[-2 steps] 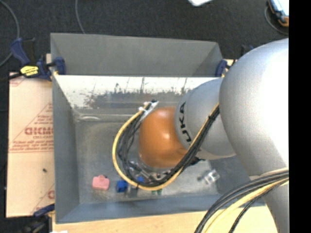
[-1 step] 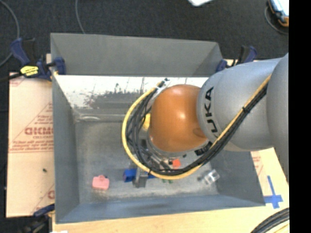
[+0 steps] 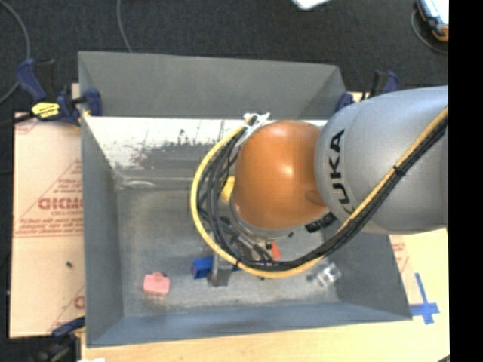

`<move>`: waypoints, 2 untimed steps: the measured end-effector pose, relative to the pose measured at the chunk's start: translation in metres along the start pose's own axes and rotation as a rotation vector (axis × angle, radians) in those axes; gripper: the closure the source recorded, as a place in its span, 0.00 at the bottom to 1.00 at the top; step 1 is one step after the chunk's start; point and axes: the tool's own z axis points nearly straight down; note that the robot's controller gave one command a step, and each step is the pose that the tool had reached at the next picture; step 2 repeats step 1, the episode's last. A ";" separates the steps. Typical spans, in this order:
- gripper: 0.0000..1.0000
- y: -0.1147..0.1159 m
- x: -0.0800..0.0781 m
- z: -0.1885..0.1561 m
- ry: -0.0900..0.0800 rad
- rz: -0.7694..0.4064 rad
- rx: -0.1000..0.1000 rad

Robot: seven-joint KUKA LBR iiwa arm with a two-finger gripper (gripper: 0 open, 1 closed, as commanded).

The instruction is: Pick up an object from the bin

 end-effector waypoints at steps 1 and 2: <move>1.00 0.009 -0.016 -0.105 0.007 0.048 0.001; 1.00 0.009 -0.016 -0.105 0.007 0.048 0.001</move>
Offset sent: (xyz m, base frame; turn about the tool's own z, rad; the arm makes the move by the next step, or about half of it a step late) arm 0.0108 0.0065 0.1430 0.0731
